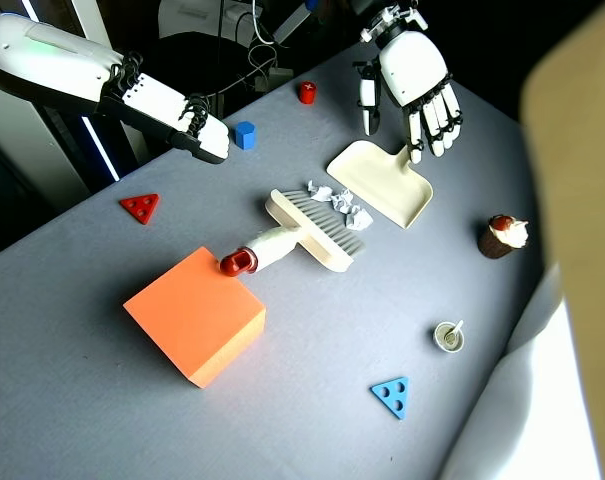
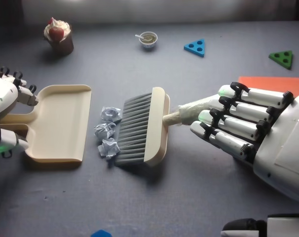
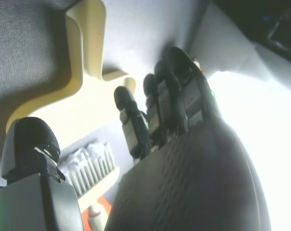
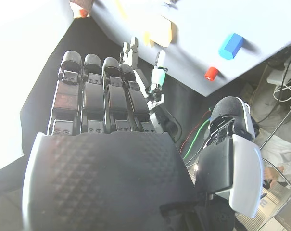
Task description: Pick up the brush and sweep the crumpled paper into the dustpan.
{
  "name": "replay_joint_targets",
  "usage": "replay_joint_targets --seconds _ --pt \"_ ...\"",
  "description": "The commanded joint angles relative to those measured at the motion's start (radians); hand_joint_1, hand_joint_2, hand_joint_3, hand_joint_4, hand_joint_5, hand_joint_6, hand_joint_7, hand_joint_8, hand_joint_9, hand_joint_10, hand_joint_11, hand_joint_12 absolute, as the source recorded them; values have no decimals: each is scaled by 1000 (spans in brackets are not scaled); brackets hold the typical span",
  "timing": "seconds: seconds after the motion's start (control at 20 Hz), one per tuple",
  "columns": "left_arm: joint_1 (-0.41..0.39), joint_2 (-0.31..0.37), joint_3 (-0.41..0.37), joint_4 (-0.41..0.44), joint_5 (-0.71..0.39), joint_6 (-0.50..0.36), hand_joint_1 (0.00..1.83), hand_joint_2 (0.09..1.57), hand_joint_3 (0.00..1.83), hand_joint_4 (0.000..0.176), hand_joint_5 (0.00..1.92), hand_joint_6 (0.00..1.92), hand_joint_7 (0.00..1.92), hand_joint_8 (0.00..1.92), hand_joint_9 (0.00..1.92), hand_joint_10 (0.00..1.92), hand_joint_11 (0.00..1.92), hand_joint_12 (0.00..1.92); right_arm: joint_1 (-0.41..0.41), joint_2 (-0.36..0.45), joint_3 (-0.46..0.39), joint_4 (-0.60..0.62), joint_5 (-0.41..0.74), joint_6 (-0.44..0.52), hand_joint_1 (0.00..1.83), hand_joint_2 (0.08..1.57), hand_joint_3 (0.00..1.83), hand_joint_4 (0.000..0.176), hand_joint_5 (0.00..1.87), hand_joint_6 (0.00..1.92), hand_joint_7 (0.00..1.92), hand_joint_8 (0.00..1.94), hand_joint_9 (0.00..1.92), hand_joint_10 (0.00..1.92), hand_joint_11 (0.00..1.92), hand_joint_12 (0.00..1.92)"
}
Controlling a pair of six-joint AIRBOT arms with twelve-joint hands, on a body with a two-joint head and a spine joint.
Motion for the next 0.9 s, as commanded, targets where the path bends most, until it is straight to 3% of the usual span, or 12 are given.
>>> replay_joint_targets --seconds 0.0,0.1,0.2,0.45,0.75,0.8,0.85 --pt "-7 7 14 17 -87 6 804 1018 0 80 525 3 285 1 254 0 62 549 7 6 -5 -35 -92 -5 0 1017 1 0 105 0 131 0 145 1 163 5" --pt "-3 0 31 9 -87 6 798 1010 0 92 538 7 302 7 267 5 77 560 7 7 -4 -35 -93 -5 0 1015 0 0 85 0 107 0 121 0 137 0" --pt "-1 -9 48 7 -83 6 842 1002 0 72 549 8 309 6 267 3 82 565 7 7 -4 -35 -96 -5 0 1012 0 0 93 5 111 3 124 3 142 4" --pt "14 -28 70 -10 -87 6 818 1008 0 83 539 1 305 1 268 1 83 566 7 7 -4 -35 -98 -5 0 1015 2 0 97 12 117 10 135 9 161 10" --pt "38 -48 81 -25 -101 6 821 999 0 77 538 2 302 0 263 0 72 559 7 7 -4 -35 -99 -5 0 1026 5 0 101 9 113 5 124 2 148 3" --pt "45 -51 82 -29 -102 6 781 1007 1 94 511 0 287 0 252 0 64 556 7 6 -4 -35 -99 -5 0 1004 0 0 111 12 122 11 134 12 158 16" --pt "50 -53 82 -31 -105 6 815 1006 0 81 521 5 289 1 250 0 53 552 7 6 -4 -35 -99 -5 0 1007 0 0 110 10 124 11 136 12 162 17"
